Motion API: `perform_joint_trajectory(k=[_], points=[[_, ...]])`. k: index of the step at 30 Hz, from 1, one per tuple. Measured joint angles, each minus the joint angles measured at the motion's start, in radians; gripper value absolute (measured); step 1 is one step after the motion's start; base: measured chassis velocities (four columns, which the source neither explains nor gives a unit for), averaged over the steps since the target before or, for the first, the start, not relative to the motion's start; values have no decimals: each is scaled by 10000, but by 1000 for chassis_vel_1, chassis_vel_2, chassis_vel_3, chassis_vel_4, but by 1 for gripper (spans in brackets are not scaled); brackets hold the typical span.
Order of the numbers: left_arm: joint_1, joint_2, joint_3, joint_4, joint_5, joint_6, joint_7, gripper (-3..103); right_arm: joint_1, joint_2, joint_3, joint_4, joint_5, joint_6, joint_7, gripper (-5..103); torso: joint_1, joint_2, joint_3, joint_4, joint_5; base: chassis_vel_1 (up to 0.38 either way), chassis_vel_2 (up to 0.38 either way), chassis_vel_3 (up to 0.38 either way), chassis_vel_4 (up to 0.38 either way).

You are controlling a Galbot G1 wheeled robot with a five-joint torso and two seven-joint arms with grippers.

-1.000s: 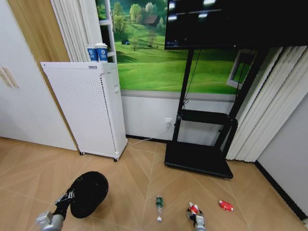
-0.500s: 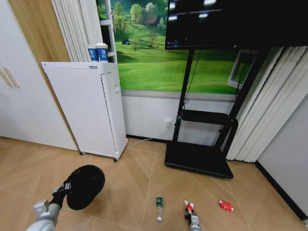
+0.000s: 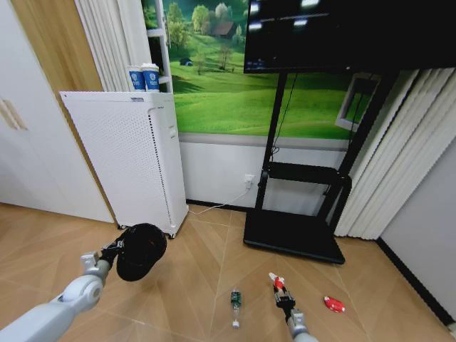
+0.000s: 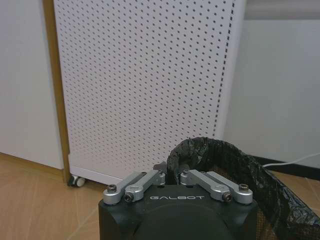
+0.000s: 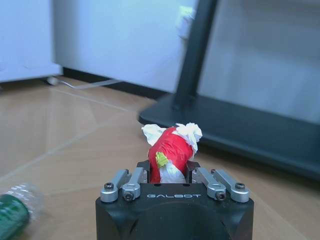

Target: Pick up the trash bin and place the garbage on the floor into it.

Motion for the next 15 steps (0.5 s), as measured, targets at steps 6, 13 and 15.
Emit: perform_joint_trajectory(k=[6,13,15], points=[[-1052,-413,1379,479,48,44,75,7,109,19,-38,56,-507,780,-604,34,0,-1,0,2,0,0,0,0,0],[-2249,-579,2851,988,-186,71,163,7,562,-41,-356,662,-1169,1623,-1279,34,0,0,-1,-5,-1,0,0,0,0],[-2793,-610,3437,1253,-485,108,137,7,1112,-52,-893,927,-1220,1892,-1618,34,-1,0,-1,7,1,0,0,0,0]])
